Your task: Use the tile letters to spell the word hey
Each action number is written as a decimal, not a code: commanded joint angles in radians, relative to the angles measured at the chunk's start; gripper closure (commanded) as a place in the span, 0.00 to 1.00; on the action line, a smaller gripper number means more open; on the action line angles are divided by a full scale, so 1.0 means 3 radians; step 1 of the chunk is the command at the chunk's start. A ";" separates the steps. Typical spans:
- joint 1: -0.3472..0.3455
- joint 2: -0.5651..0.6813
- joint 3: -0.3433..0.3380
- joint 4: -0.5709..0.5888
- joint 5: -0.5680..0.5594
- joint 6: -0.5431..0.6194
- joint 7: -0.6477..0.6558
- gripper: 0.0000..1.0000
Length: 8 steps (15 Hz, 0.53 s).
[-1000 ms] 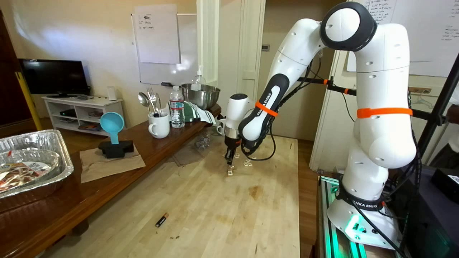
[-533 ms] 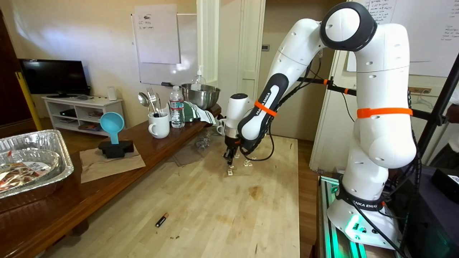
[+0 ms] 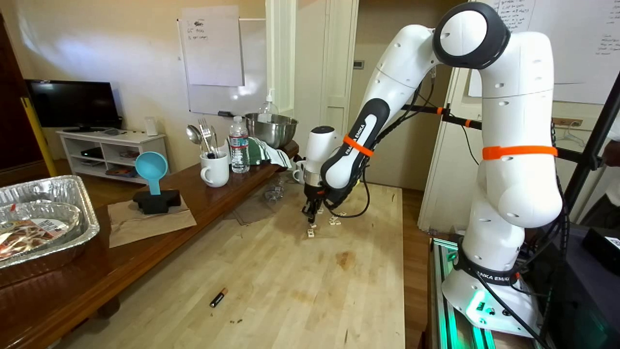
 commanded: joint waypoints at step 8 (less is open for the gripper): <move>-0.0029 -0.0144 0.0033 -0.0063 0.0231 -0.0098 0.0133 1.00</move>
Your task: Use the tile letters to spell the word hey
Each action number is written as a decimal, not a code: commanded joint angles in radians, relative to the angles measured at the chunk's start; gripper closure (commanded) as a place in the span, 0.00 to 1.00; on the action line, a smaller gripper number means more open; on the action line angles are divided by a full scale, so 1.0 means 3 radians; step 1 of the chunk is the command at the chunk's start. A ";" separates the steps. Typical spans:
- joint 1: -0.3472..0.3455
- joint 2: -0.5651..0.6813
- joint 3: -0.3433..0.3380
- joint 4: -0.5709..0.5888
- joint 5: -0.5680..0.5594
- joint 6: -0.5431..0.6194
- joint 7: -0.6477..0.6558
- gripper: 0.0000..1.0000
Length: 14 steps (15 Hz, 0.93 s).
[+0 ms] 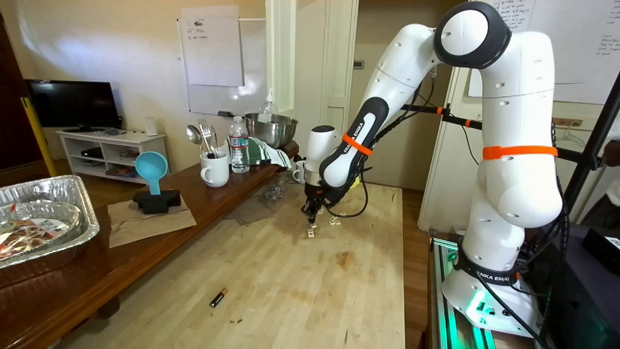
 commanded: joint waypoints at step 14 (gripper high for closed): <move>0.0003 -0.0149 -0.0013 -0.0094 -0.0298 -0.0031 -0.0006 1.00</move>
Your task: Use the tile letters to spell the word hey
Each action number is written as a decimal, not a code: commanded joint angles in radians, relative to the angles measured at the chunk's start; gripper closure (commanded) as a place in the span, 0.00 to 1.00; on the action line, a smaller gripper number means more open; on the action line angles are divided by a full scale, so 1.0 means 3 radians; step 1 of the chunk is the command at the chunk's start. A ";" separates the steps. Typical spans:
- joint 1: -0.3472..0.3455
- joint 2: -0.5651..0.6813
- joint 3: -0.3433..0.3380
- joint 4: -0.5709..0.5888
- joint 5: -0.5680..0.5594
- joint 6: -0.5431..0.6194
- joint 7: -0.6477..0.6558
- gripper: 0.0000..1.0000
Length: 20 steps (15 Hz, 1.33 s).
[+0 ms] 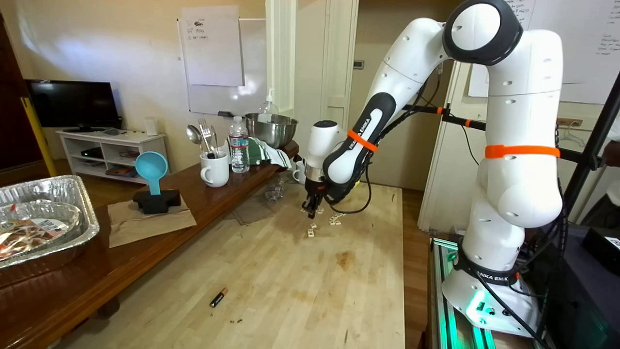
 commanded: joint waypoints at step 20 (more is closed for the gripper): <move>0.0031 0.0198 0.0032 0.0026 -0.0087 -0.0010 0.0011 1.00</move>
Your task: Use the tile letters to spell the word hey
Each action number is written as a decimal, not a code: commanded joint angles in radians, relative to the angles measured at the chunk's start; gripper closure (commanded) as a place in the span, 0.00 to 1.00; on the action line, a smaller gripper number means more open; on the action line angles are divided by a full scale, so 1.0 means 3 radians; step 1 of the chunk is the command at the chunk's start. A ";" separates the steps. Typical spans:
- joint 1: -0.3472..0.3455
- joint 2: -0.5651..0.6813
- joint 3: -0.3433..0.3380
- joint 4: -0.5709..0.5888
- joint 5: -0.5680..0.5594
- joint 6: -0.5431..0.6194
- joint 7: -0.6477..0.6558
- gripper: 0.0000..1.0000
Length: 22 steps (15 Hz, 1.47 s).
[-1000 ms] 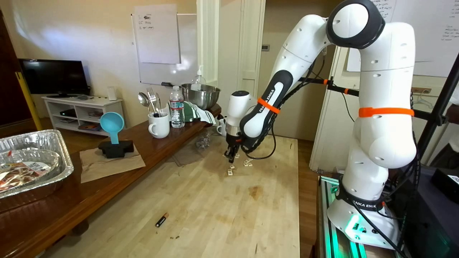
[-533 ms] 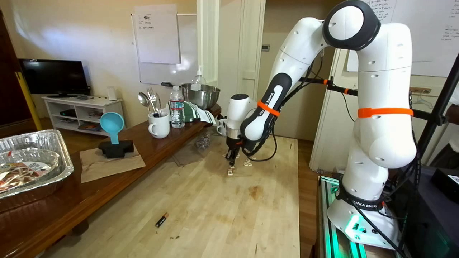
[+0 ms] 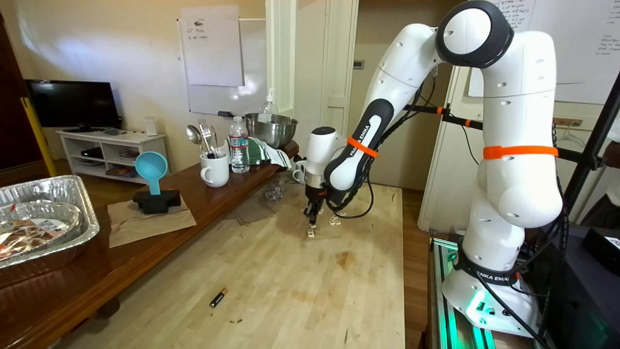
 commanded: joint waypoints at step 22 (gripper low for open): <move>0.0170 0.0062 -0.0037 0.0062 0.0036 -0.0205 0.0728 1.00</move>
